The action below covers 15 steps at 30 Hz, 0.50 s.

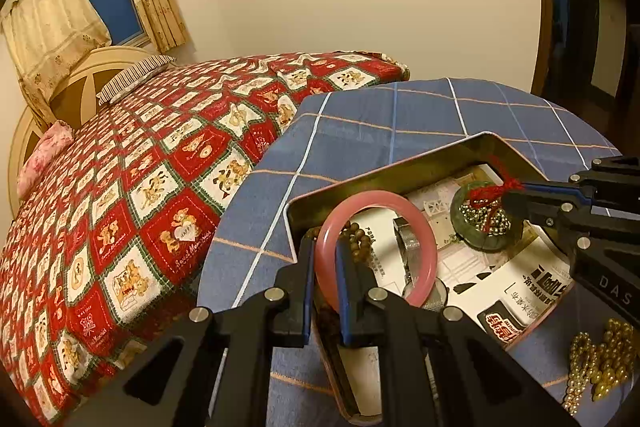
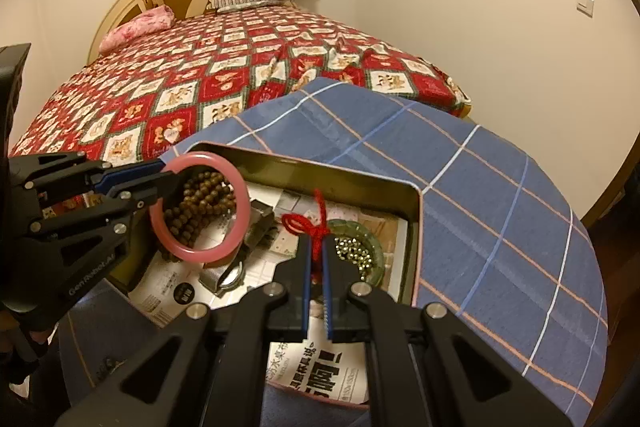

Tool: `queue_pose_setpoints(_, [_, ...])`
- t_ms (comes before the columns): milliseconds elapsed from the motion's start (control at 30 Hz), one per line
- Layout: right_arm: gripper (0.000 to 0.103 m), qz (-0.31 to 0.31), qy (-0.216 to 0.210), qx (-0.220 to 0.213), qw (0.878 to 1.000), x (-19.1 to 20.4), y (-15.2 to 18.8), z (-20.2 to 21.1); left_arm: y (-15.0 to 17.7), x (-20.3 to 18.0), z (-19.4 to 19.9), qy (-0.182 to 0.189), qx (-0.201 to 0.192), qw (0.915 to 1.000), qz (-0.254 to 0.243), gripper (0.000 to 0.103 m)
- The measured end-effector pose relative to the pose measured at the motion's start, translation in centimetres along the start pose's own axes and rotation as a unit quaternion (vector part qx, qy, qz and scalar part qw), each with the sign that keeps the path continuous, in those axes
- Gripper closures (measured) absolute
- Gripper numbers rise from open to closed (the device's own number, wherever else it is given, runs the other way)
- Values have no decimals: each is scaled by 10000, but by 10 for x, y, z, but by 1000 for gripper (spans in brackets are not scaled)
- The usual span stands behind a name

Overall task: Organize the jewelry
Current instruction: 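Carry the pink bangle and red cord into the tin box and open both tools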

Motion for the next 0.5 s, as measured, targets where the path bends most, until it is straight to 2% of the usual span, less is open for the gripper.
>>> queue_pose_setpoints(500, [95,17,12,56,10000,4,5,-2,4,0,-1,-28,52,10000,-33,93])
Point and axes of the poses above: each gripper's, at about its wrist camera, not at the fingertips, and z roughly against the way its jaws point, x to its left, y to its underside, the point moved 4 cm from there along -z, roughly the way its jaws point, and after that the axes turned 8 degrees about z, right-handed, at the moved point
